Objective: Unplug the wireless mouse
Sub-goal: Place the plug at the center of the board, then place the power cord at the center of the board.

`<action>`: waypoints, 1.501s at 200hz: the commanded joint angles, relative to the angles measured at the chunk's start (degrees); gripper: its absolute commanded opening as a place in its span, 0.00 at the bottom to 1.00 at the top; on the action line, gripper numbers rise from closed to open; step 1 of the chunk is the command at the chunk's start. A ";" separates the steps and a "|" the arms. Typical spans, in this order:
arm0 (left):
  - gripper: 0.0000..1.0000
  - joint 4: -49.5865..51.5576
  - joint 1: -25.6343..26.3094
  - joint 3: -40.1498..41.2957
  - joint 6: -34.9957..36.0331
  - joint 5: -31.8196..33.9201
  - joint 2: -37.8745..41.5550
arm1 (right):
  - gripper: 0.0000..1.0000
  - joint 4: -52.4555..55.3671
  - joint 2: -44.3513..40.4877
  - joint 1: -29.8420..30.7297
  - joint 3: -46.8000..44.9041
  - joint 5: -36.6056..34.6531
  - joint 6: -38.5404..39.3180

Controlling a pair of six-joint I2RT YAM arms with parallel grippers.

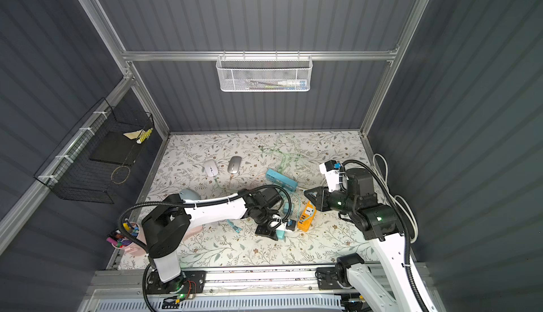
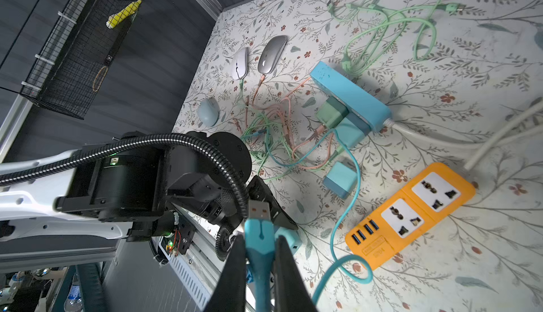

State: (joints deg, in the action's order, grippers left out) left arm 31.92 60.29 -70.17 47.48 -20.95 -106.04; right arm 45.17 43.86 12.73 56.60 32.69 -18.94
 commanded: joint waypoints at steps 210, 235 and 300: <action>0.77 -42.14 -14.22 15.36 -22.73 31.72 39.16 | 0.00 -18.08 52.64 30.33 17.17 1.96 -4.60; 0.76 -41.88 -14.17 15.32 -23.49 30.45 38.97 | 0.00 -16.92 64.08 34.10 26.97 1.48 -7.75; 0.75 -41.08 -14.24 14.53 -24.19 28.65 39.24 | 0.06 -23.40 77.54 35.92 33.57 8.61 -17.04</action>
State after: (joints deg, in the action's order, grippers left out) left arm -5.54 45.04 -54.04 24.75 11.16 -67.18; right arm 23.55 118.02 45.74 87.46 36.97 -31.94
